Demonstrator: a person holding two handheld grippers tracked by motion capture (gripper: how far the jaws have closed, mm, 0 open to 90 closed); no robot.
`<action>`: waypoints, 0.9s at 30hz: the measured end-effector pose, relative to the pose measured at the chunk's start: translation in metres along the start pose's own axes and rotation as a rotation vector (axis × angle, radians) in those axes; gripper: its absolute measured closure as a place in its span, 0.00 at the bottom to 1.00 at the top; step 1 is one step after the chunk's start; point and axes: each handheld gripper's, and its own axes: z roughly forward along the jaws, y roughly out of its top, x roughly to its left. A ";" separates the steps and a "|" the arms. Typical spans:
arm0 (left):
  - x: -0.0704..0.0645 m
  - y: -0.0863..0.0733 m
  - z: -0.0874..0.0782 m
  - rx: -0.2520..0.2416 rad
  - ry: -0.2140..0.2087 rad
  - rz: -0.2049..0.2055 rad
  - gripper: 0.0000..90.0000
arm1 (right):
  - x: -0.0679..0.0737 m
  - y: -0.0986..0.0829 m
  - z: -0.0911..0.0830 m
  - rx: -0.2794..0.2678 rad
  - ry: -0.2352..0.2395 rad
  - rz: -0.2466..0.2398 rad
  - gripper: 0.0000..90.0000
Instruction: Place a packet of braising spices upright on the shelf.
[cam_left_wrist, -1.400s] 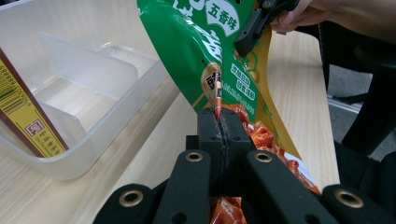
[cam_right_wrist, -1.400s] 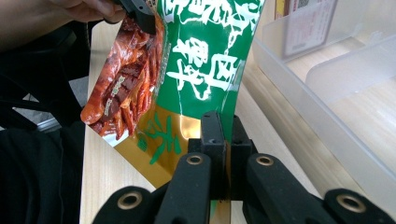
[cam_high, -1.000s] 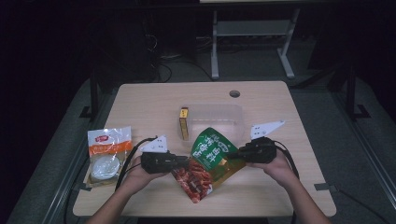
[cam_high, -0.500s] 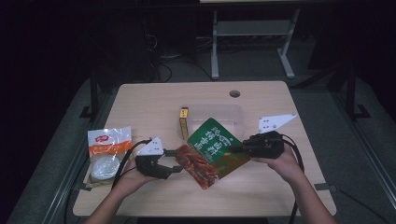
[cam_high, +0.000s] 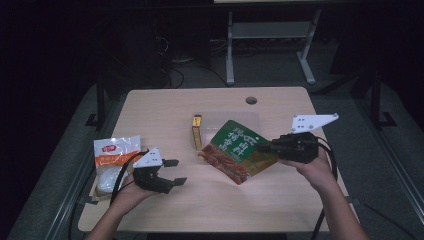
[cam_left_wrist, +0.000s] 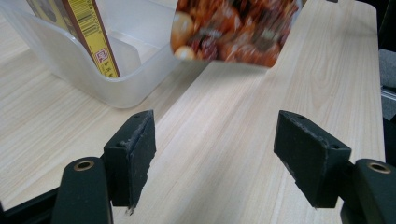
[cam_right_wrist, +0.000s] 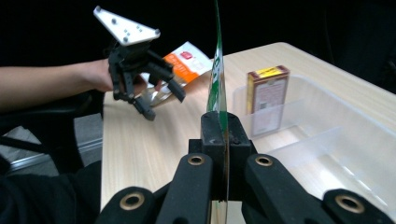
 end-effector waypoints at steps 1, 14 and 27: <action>0.000 -0.001 0.001 -0.001 0.001 0.000 0.32 | 0.000 0.002 -0.003 -0.005 -0.017 -0.004 1.00; 0.004 -0.003 0.001 0.003 0.004 -0.018 0.31 | -0.009 0.024 -0.026 -0.045 -0.191 0.055 1.00; 0.008 -0.006 0.003 0.020 0.020 -0.012 0.20 | -0.023 0.043 -0.031 -0.067 -0.306 0.083 1.00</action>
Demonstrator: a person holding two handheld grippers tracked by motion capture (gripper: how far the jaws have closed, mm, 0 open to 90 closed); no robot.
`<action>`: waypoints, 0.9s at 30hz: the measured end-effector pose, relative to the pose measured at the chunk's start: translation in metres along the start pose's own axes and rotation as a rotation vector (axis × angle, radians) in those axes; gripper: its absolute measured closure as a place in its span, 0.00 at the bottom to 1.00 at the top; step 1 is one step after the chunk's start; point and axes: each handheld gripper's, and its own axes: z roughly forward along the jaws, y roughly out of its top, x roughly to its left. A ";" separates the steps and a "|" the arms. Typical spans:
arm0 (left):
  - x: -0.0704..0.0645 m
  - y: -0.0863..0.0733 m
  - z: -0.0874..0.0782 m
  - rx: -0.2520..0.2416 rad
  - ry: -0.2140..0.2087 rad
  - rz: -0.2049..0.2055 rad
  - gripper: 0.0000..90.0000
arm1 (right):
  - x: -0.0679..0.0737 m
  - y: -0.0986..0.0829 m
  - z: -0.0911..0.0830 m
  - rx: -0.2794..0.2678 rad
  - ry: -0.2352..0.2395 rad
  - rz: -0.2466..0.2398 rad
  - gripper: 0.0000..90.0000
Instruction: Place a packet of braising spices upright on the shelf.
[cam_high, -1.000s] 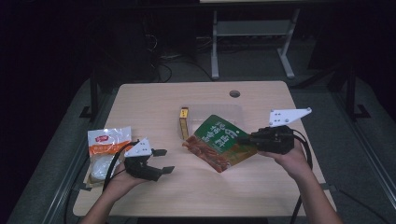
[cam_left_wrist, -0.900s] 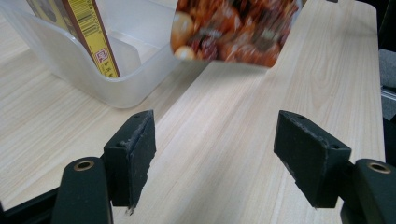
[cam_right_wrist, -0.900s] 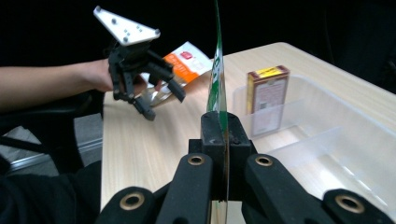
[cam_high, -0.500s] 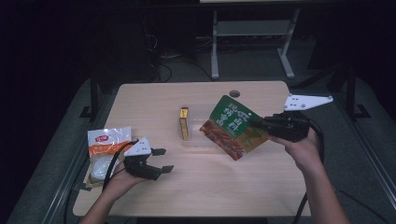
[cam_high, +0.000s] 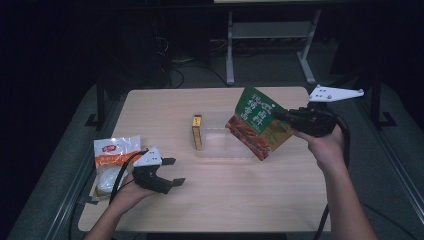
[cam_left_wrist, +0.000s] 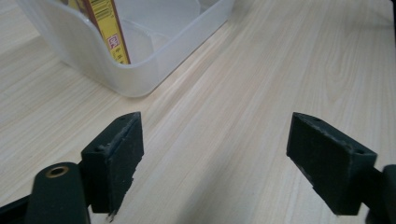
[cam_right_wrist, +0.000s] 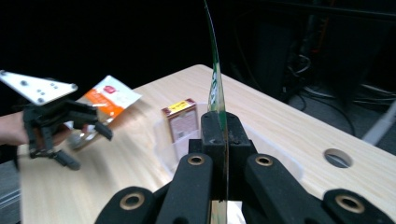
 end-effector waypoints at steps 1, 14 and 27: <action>0.000 0.000 0.001 -0.001 -0.002 -0.003 0.19 | -0.001 0.002 0.000 0.002 -0.010 0.002 1.00; -0.004 -0.003 0.010 0.030 -0.013 0.021 0.18 | -0.008 0.022 0.021 0.000 -0.055 0.019 1.00; -0.002 -0.004 0.008 0.018 -0.003 0.013 0.18 | -0.018 0.030 0.045 0.010 -0.091 0.042 1.00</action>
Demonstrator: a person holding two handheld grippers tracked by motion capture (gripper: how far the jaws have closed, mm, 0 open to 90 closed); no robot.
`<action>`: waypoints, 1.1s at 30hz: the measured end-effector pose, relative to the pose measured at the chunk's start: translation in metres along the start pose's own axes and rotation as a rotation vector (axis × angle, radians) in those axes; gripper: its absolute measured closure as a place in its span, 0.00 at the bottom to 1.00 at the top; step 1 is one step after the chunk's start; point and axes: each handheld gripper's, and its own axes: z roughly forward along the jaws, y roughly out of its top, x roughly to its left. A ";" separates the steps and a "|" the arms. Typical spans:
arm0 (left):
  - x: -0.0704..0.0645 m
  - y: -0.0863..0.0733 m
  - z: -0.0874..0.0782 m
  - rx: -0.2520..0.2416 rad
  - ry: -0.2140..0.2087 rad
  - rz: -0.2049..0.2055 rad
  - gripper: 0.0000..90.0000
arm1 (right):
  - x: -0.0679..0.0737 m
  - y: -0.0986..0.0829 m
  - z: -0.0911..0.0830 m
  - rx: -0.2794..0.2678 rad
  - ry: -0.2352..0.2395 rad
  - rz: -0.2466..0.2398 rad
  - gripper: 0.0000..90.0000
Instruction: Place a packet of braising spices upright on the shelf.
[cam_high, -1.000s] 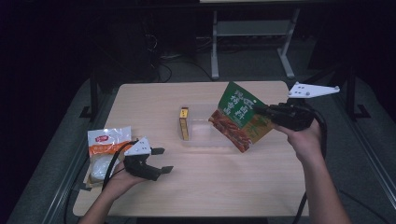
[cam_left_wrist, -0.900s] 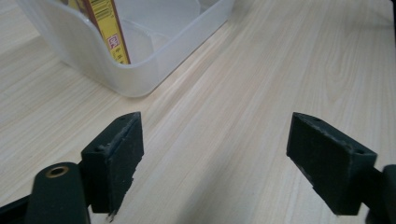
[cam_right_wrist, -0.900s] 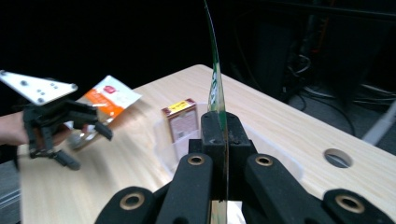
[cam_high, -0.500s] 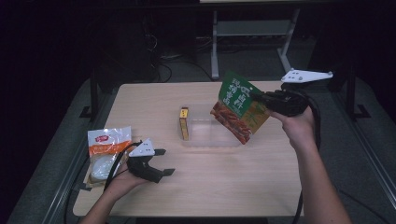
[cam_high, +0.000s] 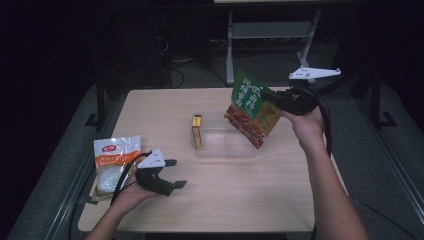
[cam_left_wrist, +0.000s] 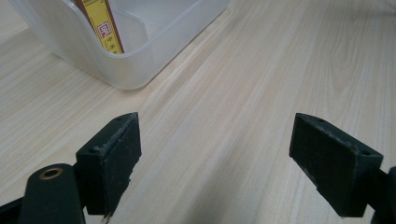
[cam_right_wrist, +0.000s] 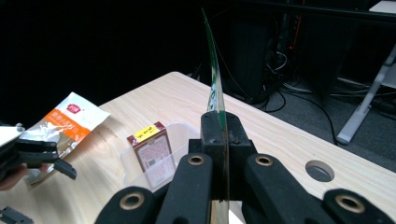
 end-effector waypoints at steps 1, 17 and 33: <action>0.000 0.000 0.000 -0.001 0.001 0.001 0.18 | -0.001 0.000 0.002 -0.001 -0.002 0.000 1.00; -0.002 -0.002 0.003 0.038 0.013 0.024 0.17 | -0.012 -0.008 0.020 0.007 -0.044 0.023 1.00; -0.009 -0.007 0.009 0.081 -0.022 -0.022 0.15 | -0.012 -0.021 0.037 0.027 -0.041 -0.007 1.00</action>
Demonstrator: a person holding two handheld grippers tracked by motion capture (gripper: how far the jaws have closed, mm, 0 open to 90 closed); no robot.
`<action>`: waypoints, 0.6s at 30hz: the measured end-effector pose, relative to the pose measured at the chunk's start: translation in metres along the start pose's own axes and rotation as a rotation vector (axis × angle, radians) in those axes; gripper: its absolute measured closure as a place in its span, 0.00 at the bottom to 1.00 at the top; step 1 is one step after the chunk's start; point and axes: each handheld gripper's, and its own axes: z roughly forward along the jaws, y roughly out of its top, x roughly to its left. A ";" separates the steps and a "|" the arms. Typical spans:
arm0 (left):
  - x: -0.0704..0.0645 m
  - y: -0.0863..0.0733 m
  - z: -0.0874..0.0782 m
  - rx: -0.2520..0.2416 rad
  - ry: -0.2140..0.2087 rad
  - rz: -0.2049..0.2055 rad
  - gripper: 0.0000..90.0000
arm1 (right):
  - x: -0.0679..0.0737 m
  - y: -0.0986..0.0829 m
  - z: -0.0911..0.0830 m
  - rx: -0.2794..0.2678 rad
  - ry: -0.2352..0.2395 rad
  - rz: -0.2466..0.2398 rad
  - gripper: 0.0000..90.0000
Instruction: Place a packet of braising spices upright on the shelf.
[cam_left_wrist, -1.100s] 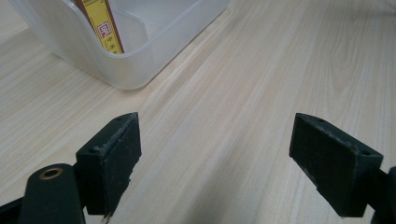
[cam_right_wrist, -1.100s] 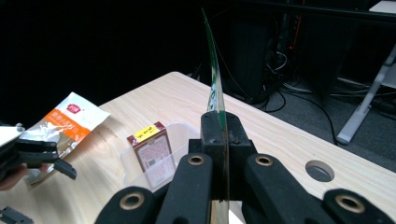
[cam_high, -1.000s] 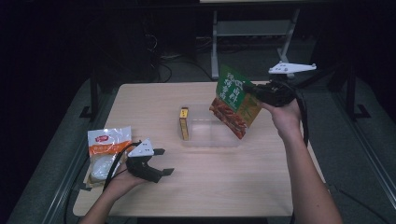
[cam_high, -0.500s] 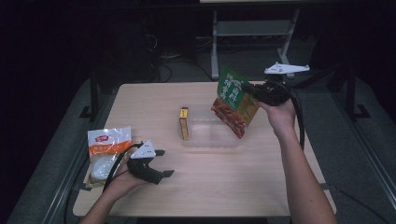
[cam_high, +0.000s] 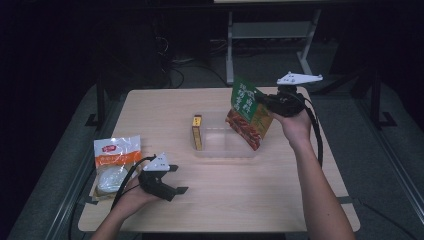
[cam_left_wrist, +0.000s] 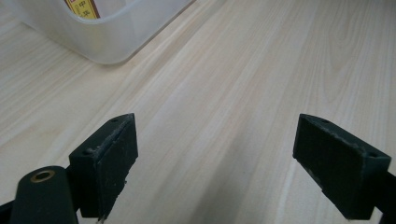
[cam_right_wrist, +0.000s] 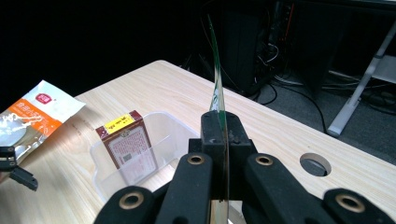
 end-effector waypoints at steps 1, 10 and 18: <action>-0.001 -0.001 -0.001 0.005 0.004 0.000 0.15 | 0.000 -0.001 0.001 -0.002 -0.001 0.000 1.00; -0.008 -0.007 -0.004 -0.006 0.015 -0.018 0.15 | -0.007 -0.009 0.012 0.011 0.022 0.018 1.00; -0.007 -0.011 -0.003 0.004 -0.004 -0.020 0.15 | -0.007 -0.009 0.016 0.021 0.022 0.020 1.00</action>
